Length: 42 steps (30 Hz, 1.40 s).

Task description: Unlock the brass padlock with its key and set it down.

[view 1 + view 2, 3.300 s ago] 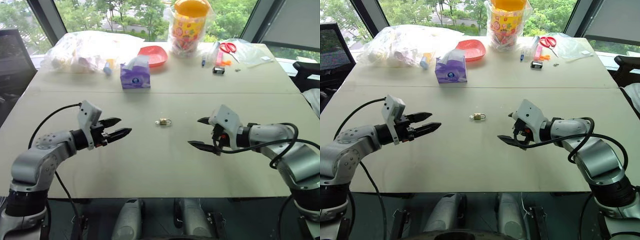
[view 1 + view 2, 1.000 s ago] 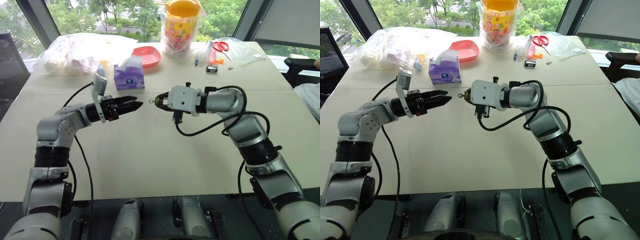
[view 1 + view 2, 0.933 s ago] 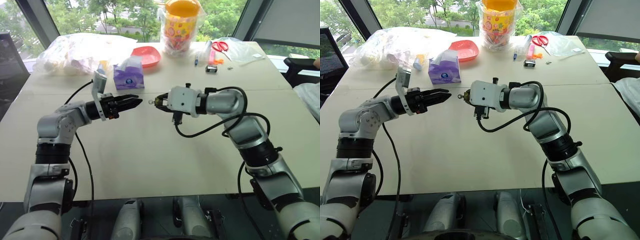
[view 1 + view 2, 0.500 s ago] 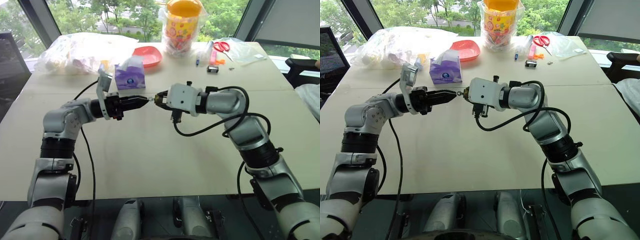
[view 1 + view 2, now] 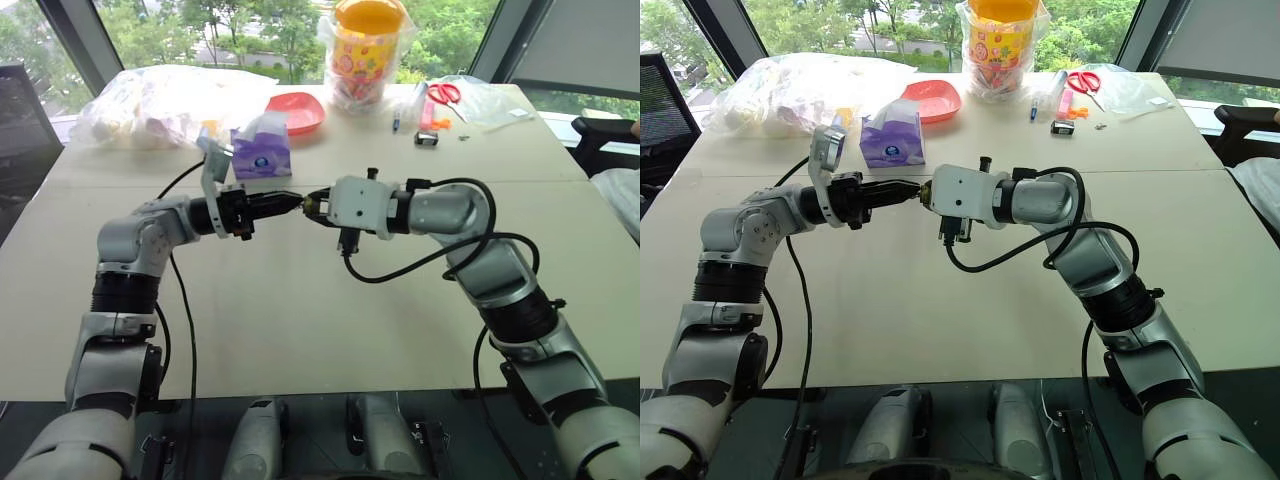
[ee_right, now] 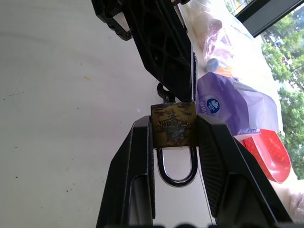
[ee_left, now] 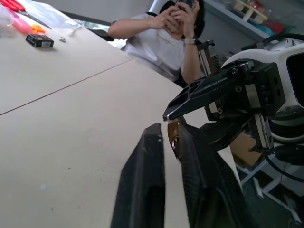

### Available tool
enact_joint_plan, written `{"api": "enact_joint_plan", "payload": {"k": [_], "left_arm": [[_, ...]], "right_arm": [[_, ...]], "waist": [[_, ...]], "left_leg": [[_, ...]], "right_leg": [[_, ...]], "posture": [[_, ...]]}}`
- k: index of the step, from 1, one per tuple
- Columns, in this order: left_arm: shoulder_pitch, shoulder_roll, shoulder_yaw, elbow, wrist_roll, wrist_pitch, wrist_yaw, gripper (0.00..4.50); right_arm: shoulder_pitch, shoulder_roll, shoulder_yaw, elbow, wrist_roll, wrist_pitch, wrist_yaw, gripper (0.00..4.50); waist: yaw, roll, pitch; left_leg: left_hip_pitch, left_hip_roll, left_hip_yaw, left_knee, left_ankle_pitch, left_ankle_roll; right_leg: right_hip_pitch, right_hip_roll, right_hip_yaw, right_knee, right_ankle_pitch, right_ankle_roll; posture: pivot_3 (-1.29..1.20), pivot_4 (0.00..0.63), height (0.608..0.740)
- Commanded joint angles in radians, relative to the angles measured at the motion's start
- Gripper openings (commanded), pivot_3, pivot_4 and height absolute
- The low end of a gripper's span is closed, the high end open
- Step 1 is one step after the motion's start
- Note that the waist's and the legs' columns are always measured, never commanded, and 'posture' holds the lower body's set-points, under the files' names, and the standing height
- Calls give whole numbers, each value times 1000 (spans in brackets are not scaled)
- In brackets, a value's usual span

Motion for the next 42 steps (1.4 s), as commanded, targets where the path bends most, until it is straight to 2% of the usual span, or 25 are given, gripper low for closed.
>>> {"api": "enact_joint_plan", "payload": {"k": [1, 27, 32, 42], "left_arm": [[-18, 16, -4, -22, 6, -10, -21, 22], [33, 62, -31, -101, 27, -32, -63, 22], [44, 73, -117, -110, 203, -291, -50, 22], [68, 78, -169, -146, 339, -556, -64, 22]], "right_arm": [[-9, -2, -14, -47, 6, 0, -2, 691], [-32, 12, -27, -18, 41, 28, -17, 691], [-33, 23, -38, -25, 64, 59, -19, 691], [-34, 33, -51, -22, 98, 109, -25, 691]], "waist": [[0, 0, 0], [0, 0, 0], [2, 0, 0], [1, 0, 0]], "left_leg": [[0, 0, 0, 0, 0, 0], [0, 0, 0, 0, 0, 0], [0, 0, 0, 0, 0, 0], [0, 0, 0, 0, 0, 0]], "right_leg": [[0, 0, 0, 0, 0, 0], [0, 0, 0, 0, -1, -2], [0, 0, 0, 0, -2, -3], [0, 0, 0, 0, -2, -3]], "posture": [[0, 150, 740], [0, 150, 740], [0, 150, 740], [0, 150, 740]]}}
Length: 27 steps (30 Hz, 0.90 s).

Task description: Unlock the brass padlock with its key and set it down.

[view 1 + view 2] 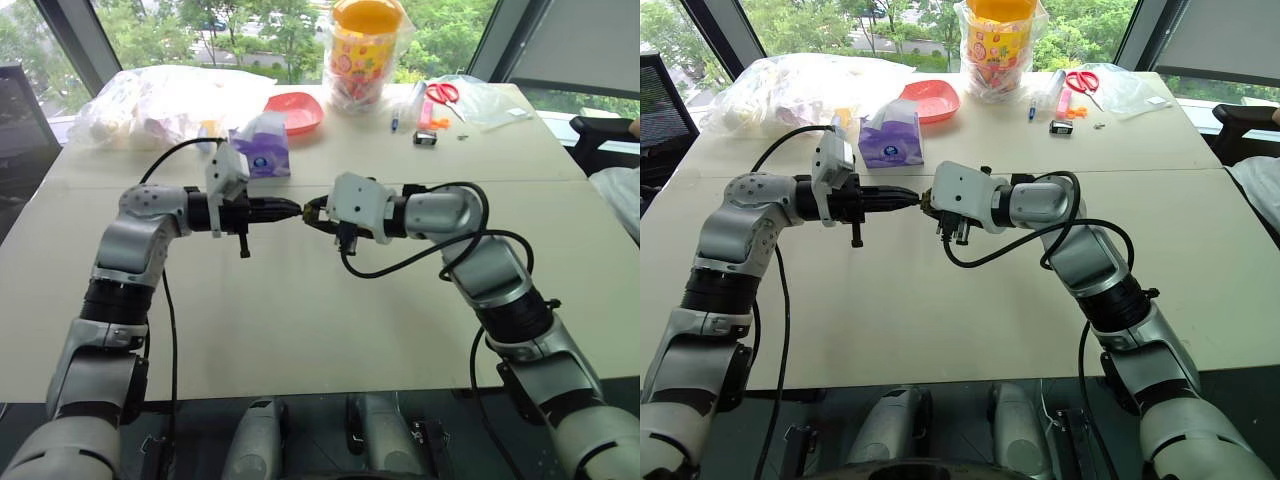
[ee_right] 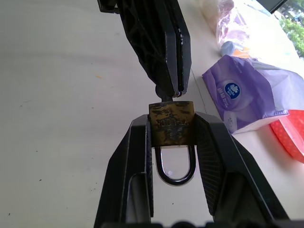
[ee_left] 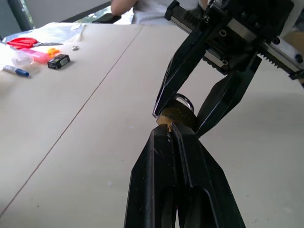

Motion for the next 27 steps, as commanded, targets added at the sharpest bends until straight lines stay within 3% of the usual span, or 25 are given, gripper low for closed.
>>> {"api": "enact_joint_plan", "payload": {"k": [1, 11, 13, 16, 19, 22, 25, 27], "left_arm": [[16, 4, -48, -33, 57, -95, -24, 22], [15, -10, -59, -28, 108, -257, -21, 22], [-20, -24, -31, -12, 62, -61, 37, 22], [-82, -21, 59, 23, -127, 299, 38, 22], [-141, -13, 127, 89, -218, 448, 33, 22], [-172, -8, 150, 129, -246, 493, 27, 901], [-165, -8, 135, 116, -241, 493, 19, 2089], [-163, -12, 129, 109, -246, 503, 15, 2089]], "right_arm": [[-34, 13, -55, -35, 23, -11, -27, 691], [-31, 10, -57, -40, 41, -6, -30, 691], [-32, 7, -54, -40, 29, -26, -39, 691], [-36, -10, -35, -29, -24, -114, -66, 691], [-35, -17, -21, -19, -61, -190, -84, 691], [-35, -15, -16, -6, -88, -237, -101, 691], [-35, -14, -16, 8, -108, -256, -107, 691], [-37, -13, -15, 16, -117, -264, -106, 691]], "waist": [[0, 0, 0], [1, 0, 0], [2, 0, 0], [0, 0, 0], [-7, 0, 0], [-8, 0, 0], [-5, 0, 0], [-1, 0, 0]], "left_leg": [[0, 0, 0, 0, 0, 0], [0, 0, 0, 0, 0, 0], [0, 0, 0, 0, 0, 0], [-1, 0, 0, 1, 0, 0], [-1, 0, -1, 0, 0, 0], [0, 0, -1, 0, 0, 0], [0, 0, -1, 0, 0, 0], [-1, 0, -1, 0, 0, 0]], "right_leg": [[0, 0, 0, 0, 0, 0], [0, 0, 0, 0, 0, 0], [0, 0, 0, 0, 0, 0], [0, 0, 0, 0, 1, 3], [0, 1, 0, 0, 1, 5], [-1, 1, 0, 1, 1, 5], [0, 1, 0, 1, 1, 5], [0, 1, 0, 1, 1, 5]], "posture": [[0, 150, 740], [0, 150, 740], [0, 150, 740], [0, 150, 740], [0, 150, 740], [0, 150, 740], [0, 150, 740], [0, 150, 740]]}}
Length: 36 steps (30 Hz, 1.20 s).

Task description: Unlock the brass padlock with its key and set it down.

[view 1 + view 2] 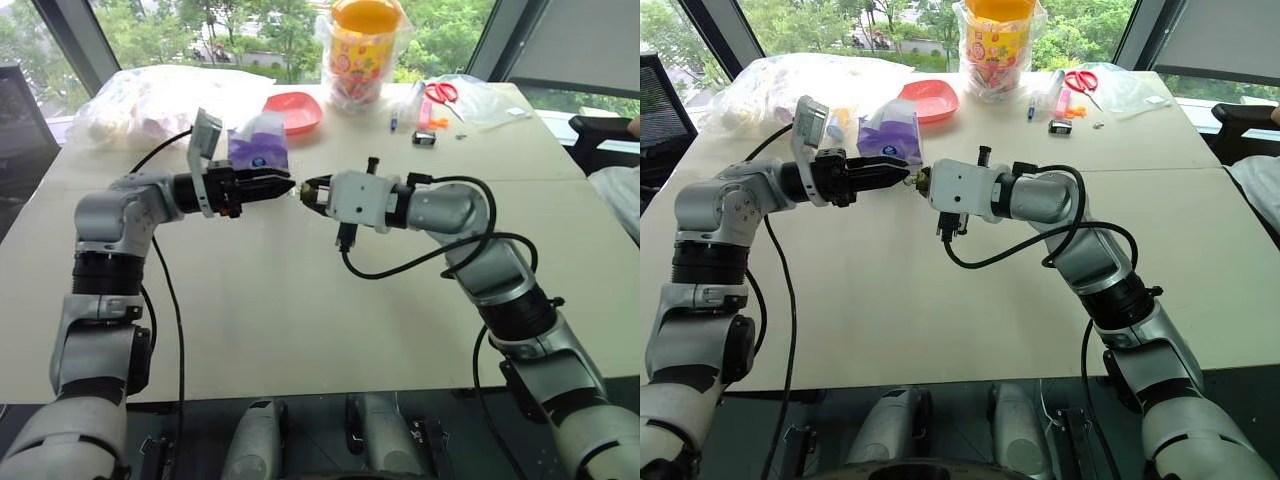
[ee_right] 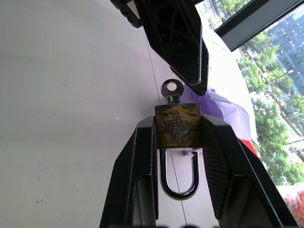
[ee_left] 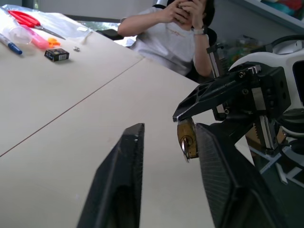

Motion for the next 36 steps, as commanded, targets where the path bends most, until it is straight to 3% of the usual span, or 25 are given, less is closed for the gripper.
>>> {"api": "enact_joint_plan", "payload": {"k": [1, 14, 17, 20, 27, 31, 34, 36], "left_arm": [[-11, -3, 1, -32, -21, 15, -17, 2089], [-38, -66, -58, 40, 34, -52, -37, 2089], [-62, -81, -60, 77, 41, -64, -40, 1240], [-67, -81, -65, 87, 47, -71, -52, 31], [-67, -86, -66, 87, 55, -75, -49, 10], [-56, -85, -60, 74, 53, -72, -46, 0], [-40, -78, -49, 57, 46, -62, -41, 0], [-30, -72, -42, 47, 41, -52, -38, 0]], "right_arm": [[-31, 4, -13, -1, -18, -29, -11, 691], [-36, 21, -17, 9, -36, -36, -6, 691], [-32, 23, -18, 0, -38, -28, -6, 691], [-29, 24, -20, -6, -41, -23, -5, 691], [-22, 26, -23, -11, -41, -10, 0, 691], [-10, 15, -39, -14, -19, 17, 16, 2556], [4, -5, -66, -26, -28, 46, -7, 4214], [26, 8, -128, -63, 25, 142, -25, 4421]], "waist": [[3, 0, 0], [1, 0, 0], [2, 0, 0], [2, 0, 0], [2, 0, 0], [2, 0, 0], [3, 0, 0], [4, 0, 0]], "left_leg": [[0, 0, 0, 0, 0, 0], [0, -1, 0, 0, 0, 0], [0, -1, 0, 0, 0, 0], [0, -1, 0, 0, 0, 0], [0, -1, 0, 0, 0, 0], [0, -1, 0, 0, 0, 0], [0, -1, 0, 0, 0, 0], [0, -1, 0, 0, 0, 0]], "right_leg": [[0, 0, 0, 0, 0, 0], [0, 0, 0, 0, 0, 0], [0, 0, 0, 0, 0, 0], [0, -1, 0, 0, 0, 0], [0, -1, 0, 0, 0, 0], [0, -1, 0, 0, 0, 0], [0, -1, 0, 0, 0, 0], [0, -1, 0, 0, 0, 0]], "posture": [[0, 150, 740], [0, 150, 740], [0, 150, 740], [0, 150, 740], [0, 150, 740], [0, 150, 740], [0, 150, 740], [0, 150, 740]]}}
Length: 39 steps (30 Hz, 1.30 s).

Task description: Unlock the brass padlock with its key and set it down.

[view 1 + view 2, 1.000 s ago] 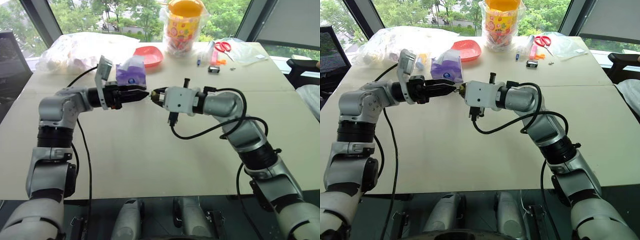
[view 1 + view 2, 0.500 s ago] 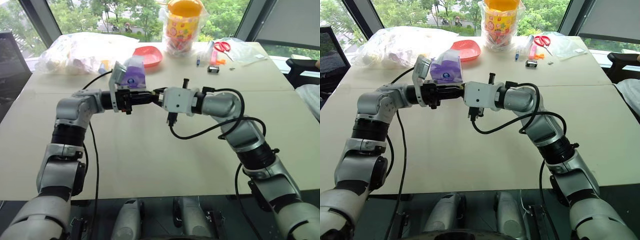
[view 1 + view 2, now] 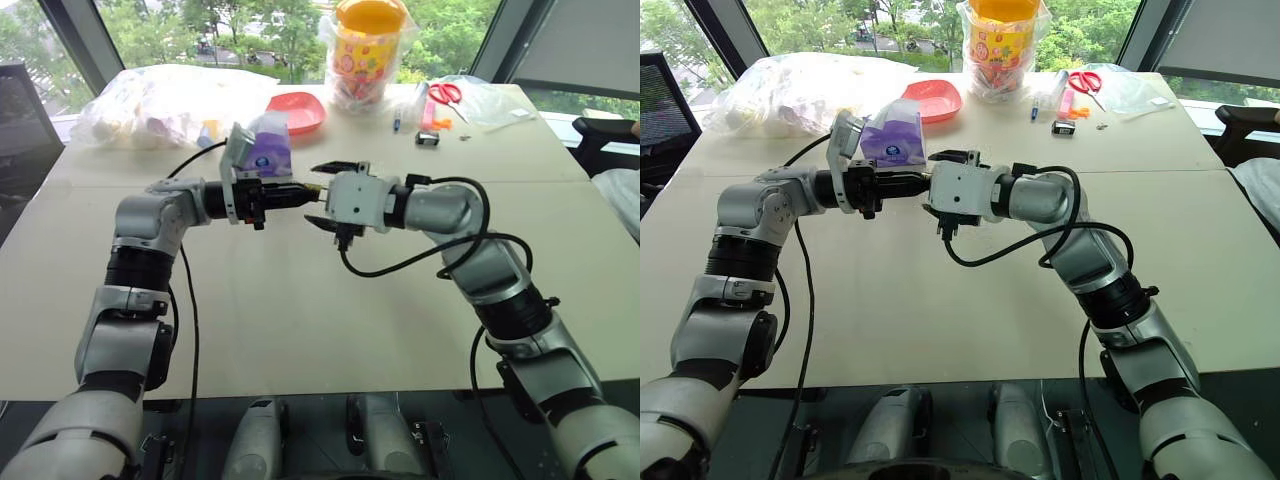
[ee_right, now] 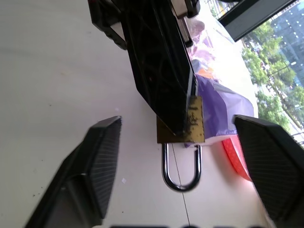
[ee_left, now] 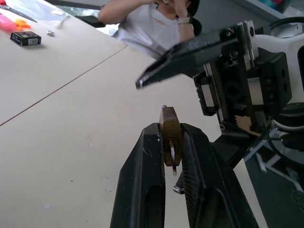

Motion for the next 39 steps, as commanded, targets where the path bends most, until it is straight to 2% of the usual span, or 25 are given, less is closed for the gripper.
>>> {"api": "enact_joint_plan", "payload": {"k": [1, 5, 9, 30, 39], "left_arm": [[7, 17, 31, -51, -20, 8, 4, 0], [20, 21, 39, -79, -36, 24, 11, 0], [25, 21, 35, -88, -33, 24, 13, 0], [73, 45, 35, -195, -87, 71, -42, 0], [52, 39, 57, -198, -116, 71, -33, 0]], "right_arm": [[27, 16, -135, -103, 94, 144, -33, 4421], [65, 42, -213, -191, 195, 295, -47, 4421], [75, 56, -236, -227, 243, 368, -78, 4421], [82, 77, -185, -147, 308, 351, -127, 4421], [116, 50, -158, -177, 397, 466, -66, 4421]], "waist": [[0, 0, 0], [0, 0, 0], [0, 0, 0], [-1, 0, 0], [0, 0, 0]], "left_leg": [[0, 0, 0, 0, 0, 0], [0, 0, 0, 0, 0, 0], [0, 0, 0, 0, 0, 0], [0, 0, 0, 0, 0, 0], [0, 0, 0, 0, 0, 0]], "right_leg": [[0, 0, 0, 0, 0, 0], [0, 0, 0, 0, 0, 0], [0, 0, 0, 0, 0, 0], [0, 0, 0, 0, 0, 0], [0, 0, 0, 0, 0, 0]], "posture": [[0, 150, 740], [0, 150, 740], [0, 150, 740], [0, 150, 740], [0, 150, 740]]}}
